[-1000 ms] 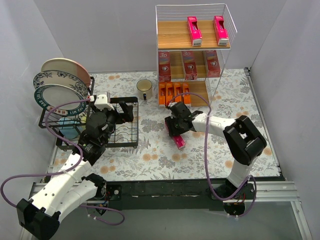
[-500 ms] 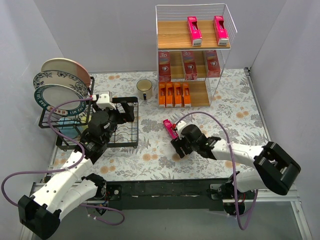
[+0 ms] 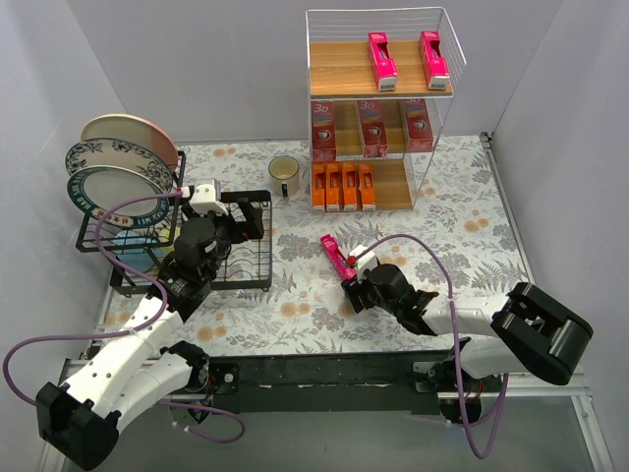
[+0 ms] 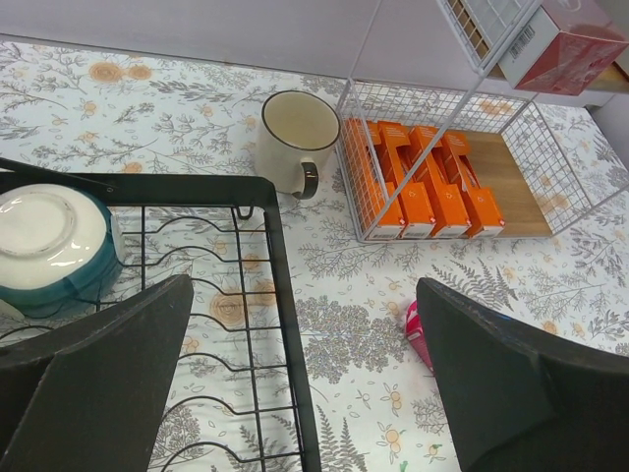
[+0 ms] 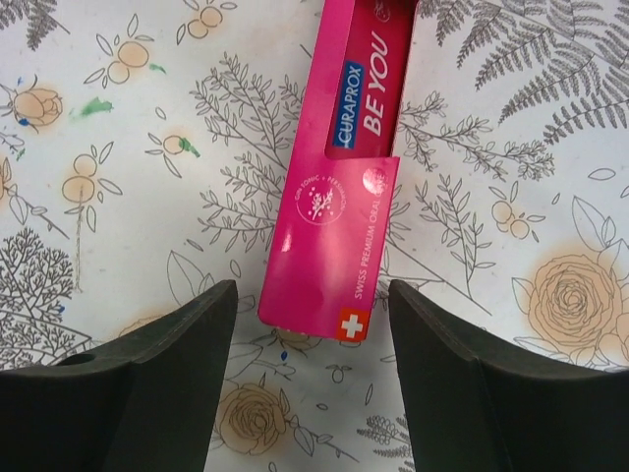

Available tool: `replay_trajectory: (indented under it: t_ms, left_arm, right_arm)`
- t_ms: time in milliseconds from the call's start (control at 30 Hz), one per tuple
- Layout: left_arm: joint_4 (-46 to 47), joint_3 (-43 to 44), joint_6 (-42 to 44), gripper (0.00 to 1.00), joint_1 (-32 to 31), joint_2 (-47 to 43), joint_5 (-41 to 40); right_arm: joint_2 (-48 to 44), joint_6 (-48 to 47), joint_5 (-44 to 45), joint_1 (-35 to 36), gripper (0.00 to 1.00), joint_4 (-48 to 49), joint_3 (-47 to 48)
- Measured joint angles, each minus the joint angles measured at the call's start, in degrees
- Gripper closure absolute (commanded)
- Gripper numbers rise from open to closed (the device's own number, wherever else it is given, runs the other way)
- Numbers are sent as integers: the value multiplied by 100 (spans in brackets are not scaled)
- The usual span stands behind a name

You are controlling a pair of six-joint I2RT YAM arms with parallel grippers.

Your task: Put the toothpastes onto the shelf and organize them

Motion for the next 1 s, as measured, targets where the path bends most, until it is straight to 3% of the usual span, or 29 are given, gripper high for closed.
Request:
replay_trajectory:
  t_ms: [333,600,800,1000]
  left_arm:
    - [0,0,0,2,0,-2,-15]
    - [2,0,-2,2,4,-15,-20]
    - [0,0,-2,2,33,-15,-22]
    - [0,0,-2,2,37,-57,-28]
  right_arm:
    - [214,-136,168,70,53,393,-15]
    - [-1082,-149,319,219,59,-870,136]
    - [-1904,-153,413,219,59,-2214,1327]
    - [-1827,-155,728,219,58,-3674,3477]
